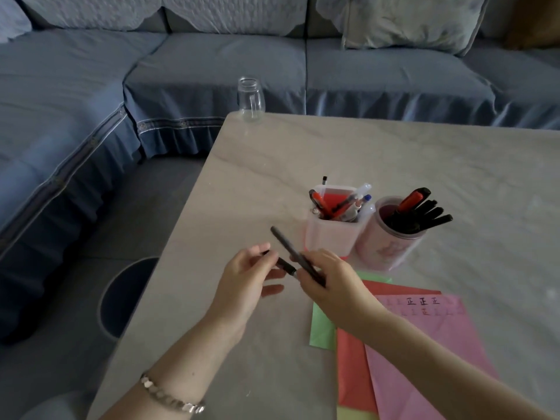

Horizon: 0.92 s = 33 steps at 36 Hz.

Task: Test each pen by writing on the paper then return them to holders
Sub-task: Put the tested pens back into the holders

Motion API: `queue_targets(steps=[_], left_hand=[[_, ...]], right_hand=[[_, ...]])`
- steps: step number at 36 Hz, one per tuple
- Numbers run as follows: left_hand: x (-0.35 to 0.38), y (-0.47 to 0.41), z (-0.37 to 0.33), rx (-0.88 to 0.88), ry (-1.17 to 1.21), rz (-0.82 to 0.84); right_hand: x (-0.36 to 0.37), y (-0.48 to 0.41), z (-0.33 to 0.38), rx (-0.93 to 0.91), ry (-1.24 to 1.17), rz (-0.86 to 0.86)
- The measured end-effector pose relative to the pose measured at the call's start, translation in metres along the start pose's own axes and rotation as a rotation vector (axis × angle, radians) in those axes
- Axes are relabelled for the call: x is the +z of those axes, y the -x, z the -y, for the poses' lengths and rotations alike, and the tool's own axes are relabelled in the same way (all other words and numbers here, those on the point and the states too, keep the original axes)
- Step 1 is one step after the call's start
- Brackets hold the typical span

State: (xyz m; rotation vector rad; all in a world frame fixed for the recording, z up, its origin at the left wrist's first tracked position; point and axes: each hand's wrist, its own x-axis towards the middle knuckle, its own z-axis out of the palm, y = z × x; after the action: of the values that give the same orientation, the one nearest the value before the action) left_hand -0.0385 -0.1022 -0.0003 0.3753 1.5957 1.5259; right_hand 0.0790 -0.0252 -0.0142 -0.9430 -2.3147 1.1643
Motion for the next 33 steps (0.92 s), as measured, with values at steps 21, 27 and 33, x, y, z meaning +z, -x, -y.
queue_targets(steps=[21, 27, 33], left_hand=[[0.061, 0.014, -0.042, 0.814, -0.009, 0.115], [0.076, -0.016, -0.066, 1.114, -0.299, -0.015], [0.082, -0.036, -0.046, 1.032, -0.655, -0.053]], right_hand=[[-0.087, 0.040, 0.000, 0.087, 0.234, -0.273], [-0.139, 0.042, 0.018, -0.026, 0.325, -0.540], [-0.169, 0.046, 0.029, -0.022, 0.477, -0.596]])
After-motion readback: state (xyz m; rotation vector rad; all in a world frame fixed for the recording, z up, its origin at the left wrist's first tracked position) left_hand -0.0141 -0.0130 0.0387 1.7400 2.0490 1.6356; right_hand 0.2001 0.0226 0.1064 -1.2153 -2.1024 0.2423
